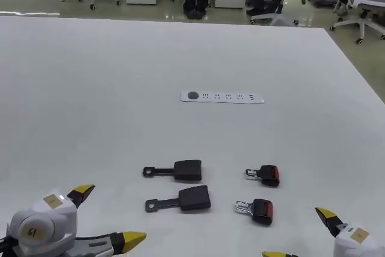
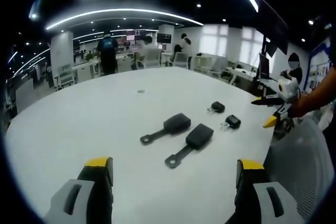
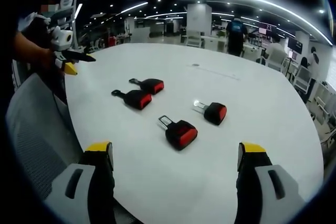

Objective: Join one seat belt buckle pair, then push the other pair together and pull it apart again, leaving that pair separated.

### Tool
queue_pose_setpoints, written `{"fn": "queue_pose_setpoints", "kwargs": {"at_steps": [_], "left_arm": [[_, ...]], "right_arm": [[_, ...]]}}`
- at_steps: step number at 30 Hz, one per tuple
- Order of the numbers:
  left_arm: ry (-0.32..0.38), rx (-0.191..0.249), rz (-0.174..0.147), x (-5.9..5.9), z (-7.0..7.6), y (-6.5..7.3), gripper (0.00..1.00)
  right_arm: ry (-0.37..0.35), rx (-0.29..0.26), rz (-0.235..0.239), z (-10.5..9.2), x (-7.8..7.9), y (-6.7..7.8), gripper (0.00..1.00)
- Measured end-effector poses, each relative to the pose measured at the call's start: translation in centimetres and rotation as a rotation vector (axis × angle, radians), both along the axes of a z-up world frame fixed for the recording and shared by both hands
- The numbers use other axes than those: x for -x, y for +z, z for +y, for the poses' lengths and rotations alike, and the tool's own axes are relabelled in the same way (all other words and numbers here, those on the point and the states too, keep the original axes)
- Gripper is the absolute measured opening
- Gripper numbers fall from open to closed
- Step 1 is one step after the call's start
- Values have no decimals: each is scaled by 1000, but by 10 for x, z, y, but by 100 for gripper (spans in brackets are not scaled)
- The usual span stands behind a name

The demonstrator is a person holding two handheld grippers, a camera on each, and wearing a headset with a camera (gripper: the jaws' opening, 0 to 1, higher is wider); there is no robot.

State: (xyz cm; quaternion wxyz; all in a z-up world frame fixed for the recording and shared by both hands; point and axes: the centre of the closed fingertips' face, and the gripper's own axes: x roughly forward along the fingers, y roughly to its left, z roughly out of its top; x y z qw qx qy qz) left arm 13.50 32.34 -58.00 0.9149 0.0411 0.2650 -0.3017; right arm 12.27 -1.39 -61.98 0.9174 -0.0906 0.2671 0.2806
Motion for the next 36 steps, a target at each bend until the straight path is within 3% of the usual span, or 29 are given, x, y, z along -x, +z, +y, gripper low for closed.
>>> {"fn": "queue_pose_setpoints", "kwargs": {"at_steps": [20, 23, 30, 32, 36], "left_arm": [[-20, -12, 3, 2, 7, -10, 100], [-29, -12, 4, 5, -2, -2, 100], [-45, -14, 2, 3, -5, -7, 100], [-49, -16, 1, 6, -13, 1, 100], [-66, -26, 0, 5, -14, -2, 100]], "right_arm": [[8, 6, 1, 3, 4, -2, 100], [11, 7, -1, 3, 3, -2, 100], [25, 7, -1, 5, 1, 1, 100], [30, 9, -3, 6, 0, 2, 100], [36, 8, -1, 8, -1, 2, 99]]}}
